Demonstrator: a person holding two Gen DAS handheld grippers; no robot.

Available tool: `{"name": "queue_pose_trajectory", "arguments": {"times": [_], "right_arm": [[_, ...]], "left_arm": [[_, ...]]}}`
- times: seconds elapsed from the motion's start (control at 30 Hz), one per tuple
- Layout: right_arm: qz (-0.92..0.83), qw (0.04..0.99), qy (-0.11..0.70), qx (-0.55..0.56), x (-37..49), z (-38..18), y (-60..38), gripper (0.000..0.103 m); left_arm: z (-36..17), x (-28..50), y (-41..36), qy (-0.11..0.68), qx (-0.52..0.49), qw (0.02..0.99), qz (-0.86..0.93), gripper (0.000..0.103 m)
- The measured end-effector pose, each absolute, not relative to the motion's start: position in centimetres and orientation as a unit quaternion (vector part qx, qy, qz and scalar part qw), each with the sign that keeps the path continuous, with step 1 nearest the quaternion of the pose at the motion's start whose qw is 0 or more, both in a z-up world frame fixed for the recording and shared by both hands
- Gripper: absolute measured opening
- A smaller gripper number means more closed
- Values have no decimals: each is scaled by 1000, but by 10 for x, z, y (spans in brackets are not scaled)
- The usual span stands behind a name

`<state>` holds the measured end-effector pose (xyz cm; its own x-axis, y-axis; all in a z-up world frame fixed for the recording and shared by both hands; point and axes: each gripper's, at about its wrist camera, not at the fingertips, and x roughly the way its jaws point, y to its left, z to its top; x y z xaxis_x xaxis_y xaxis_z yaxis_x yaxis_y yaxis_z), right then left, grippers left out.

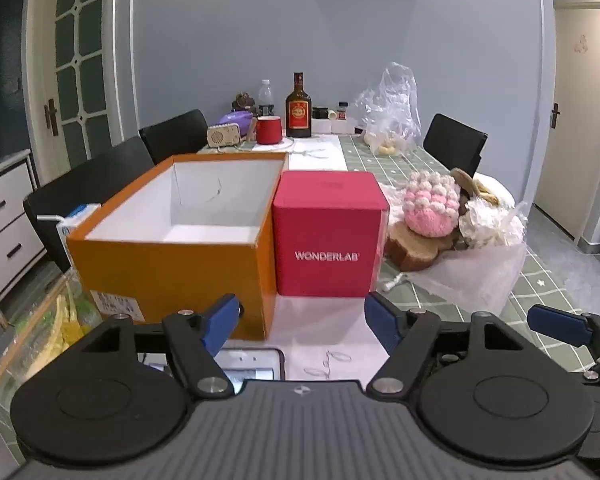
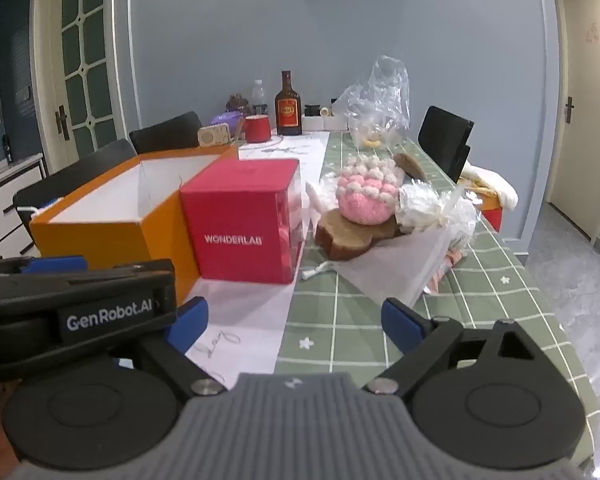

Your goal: Organize soft objects

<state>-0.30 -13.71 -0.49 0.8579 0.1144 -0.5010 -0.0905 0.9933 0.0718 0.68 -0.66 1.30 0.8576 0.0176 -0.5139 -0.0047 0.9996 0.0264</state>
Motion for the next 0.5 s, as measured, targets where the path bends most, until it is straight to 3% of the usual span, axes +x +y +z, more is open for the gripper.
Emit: {"name": "queue_pose_trajectory", "arguments": {"times": [0.5], "right_arm": [[55, 963, 264, 17, 20, 2, -130, 91]], "left_arm": [[18, 30, 3, 268, 6, 963, 11, 86]]}}
